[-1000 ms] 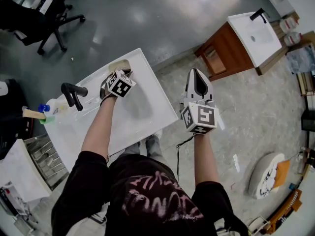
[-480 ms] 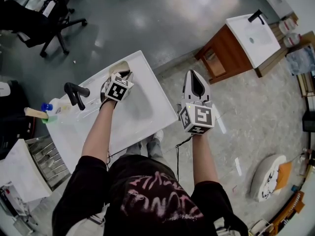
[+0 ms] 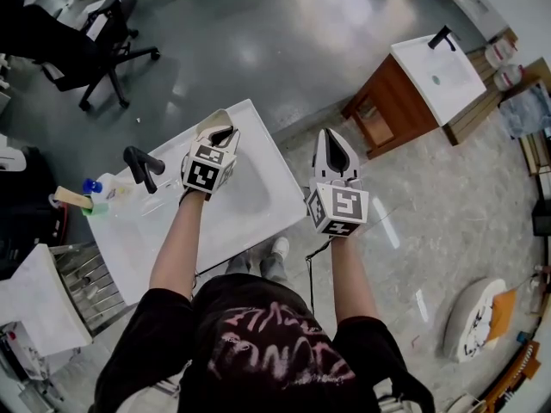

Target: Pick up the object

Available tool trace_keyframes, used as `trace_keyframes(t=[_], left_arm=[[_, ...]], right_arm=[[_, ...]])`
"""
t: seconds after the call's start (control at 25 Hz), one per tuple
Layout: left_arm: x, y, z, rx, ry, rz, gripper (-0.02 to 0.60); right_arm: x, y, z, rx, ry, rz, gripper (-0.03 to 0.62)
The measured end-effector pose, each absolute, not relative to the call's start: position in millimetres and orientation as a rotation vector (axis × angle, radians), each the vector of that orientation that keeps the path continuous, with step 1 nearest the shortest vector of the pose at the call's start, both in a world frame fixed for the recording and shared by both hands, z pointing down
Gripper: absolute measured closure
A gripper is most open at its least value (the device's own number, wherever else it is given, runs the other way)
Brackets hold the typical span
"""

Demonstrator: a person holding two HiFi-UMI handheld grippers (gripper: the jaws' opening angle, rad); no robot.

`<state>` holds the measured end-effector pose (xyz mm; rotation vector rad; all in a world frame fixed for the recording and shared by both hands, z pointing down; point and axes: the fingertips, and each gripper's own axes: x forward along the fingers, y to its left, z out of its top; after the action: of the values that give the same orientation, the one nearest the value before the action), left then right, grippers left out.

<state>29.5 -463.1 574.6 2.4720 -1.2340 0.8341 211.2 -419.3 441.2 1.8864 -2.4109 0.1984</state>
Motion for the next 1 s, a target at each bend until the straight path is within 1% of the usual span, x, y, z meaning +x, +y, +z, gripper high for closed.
trace_keyframes(t=[0.4,1.0], left_arm=[[40,-439,493,2.547,-1.368,0.573,0.544],[33,-409,407,2.62,-1.526,0.292,0.545]], right_arm=[[201,-406,417,1.868,-2.462,0.176,0.579],[177,-392,392,1.807,-2.521,0.12,0.579]])
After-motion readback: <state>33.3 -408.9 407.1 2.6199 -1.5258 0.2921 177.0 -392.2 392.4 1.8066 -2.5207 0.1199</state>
